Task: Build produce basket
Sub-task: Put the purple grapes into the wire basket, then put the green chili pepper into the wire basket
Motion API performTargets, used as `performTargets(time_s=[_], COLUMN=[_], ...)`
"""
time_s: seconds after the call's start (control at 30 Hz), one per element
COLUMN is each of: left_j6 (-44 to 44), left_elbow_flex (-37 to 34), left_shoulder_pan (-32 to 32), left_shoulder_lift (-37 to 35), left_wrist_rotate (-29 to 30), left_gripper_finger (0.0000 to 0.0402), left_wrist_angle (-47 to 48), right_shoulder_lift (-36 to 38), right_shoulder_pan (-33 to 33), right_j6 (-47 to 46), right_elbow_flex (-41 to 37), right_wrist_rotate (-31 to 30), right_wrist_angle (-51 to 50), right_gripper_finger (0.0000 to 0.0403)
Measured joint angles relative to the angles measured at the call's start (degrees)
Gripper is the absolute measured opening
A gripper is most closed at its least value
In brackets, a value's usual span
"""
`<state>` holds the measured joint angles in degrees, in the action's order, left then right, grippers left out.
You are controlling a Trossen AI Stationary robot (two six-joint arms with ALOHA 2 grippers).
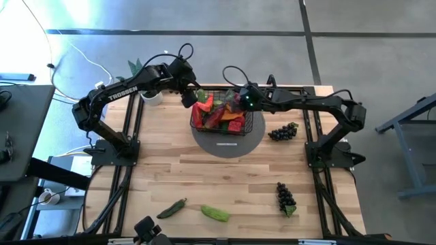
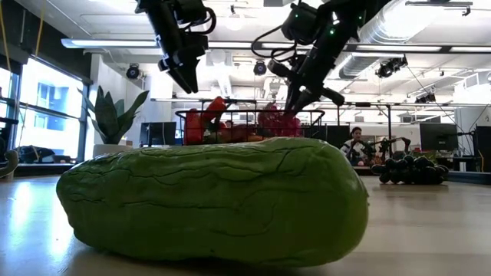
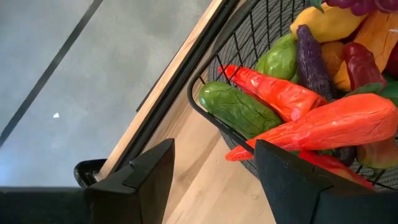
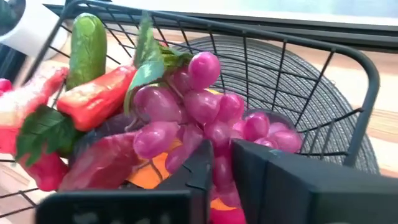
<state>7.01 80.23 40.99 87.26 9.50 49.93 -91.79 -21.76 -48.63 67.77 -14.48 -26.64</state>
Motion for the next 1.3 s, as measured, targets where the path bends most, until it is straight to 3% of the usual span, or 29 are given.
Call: performTargets(time_s=[0.23, 0.37, 0.93, 1.3], left_j6=[0.74, 0.74, 0.52, -2.88], left_elbow_flex=[0.00, 0.02, 0.02, 0.02], left_shoulder_pan=[0.02, 0.02, -1.16, -7.94], left_shoulder_lift=[0.01, 0.02, -0.57, -4.49], left_wrist_rotate=[0.02, 0.06, -5.77, -11.05], left_gripper_finger=[0.0211, 0.0211, 0.0211, 0.0211], left_wrist_angle=[0.00, 0.00, 3.95, 13.60], right_shoulder_lift=[2.17, 5.06, 16.27, 17.00], right_shoulder_pan=[-0.98, -1.81, 1.12, 8.64], right_j6=[-0.37, -0.36, -6.12, -12.36], right_elbow_flex=[0.00, 0.00, 0.02, 0.02], right_wrist_rotate=[0.51, 1.58, 4.62, 6.11], right_wrist_angle=[-2.41, -2.46, -11.64, -15.00], right_gripper_finger=[0.0123, 0.0148, 0.0154, 0.0154])
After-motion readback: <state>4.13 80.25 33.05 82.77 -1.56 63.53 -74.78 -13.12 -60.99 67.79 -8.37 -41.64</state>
